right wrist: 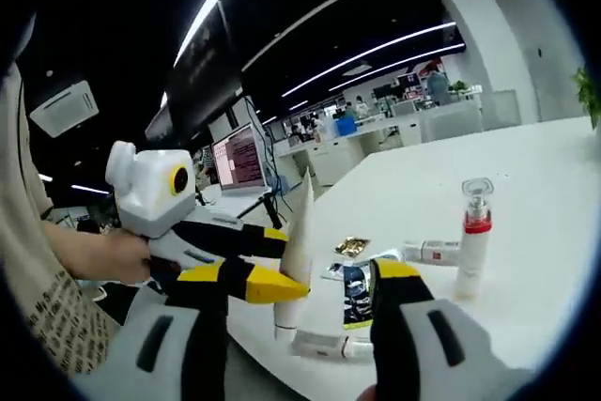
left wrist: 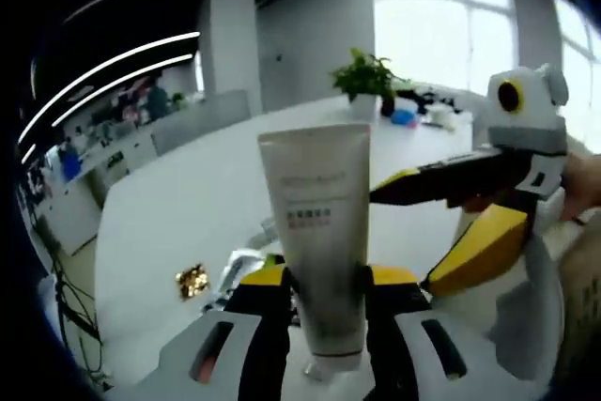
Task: Arrange the skincare products in the storage area until every visible bottle or jar stands upright without overlapping.
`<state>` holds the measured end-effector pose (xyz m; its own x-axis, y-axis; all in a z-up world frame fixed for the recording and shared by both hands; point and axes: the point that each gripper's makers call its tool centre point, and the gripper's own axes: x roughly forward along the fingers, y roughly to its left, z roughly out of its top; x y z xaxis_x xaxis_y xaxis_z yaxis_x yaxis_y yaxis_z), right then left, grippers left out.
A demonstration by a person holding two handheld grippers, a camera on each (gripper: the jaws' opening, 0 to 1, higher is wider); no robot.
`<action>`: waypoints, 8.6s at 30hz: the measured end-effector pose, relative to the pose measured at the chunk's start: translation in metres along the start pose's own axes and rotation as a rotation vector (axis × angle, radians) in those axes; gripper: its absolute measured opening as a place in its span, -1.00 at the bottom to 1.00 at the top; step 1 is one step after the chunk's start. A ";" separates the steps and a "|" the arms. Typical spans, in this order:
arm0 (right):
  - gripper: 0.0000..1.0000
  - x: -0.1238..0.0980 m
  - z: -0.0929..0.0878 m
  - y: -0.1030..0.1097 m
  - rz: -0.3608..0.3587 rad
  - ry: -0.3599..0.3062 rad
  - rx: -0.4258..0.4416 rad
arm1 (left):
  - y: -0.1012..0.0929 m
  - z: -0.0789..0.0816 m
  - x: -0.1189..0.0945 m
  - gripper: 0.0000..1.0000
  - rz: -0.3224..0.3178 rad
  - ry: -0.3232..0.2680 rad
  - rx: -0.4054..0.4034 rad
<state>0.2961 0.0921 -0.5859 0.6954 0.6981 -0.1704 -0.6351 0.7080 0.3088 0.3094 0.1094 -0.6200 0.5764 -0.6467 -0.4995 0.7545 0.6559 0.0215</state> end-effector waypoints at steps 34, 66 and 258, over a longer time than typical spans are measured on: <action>-0.79 -0.013 -0.021 -0.018 -0.013 0.107 -0.028 | -0.060 -0.015 0.019 -0.44 -0.193 0.034 -0.040; -0.80 -0.046 -0.026 0.029 0.604 0.294 -0.379 | -0.112 -0.014 0.020 -0.64 -0.533 0.005 0.136; 0.99 -0.085 -0.056 -0.113 -0.229 0.151 0.014 | 0.052 -0.021 0.113 0.26 -0.293 0.113 0.078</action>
<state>0.2903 -0.0412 -0.6586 0.7617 0.5288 -0.3744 -0.4615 0.8484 0.2594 0.4075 0.0784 -0.6937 0.2957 -0.7534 -0.5873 0.9075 0.4136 -0.0737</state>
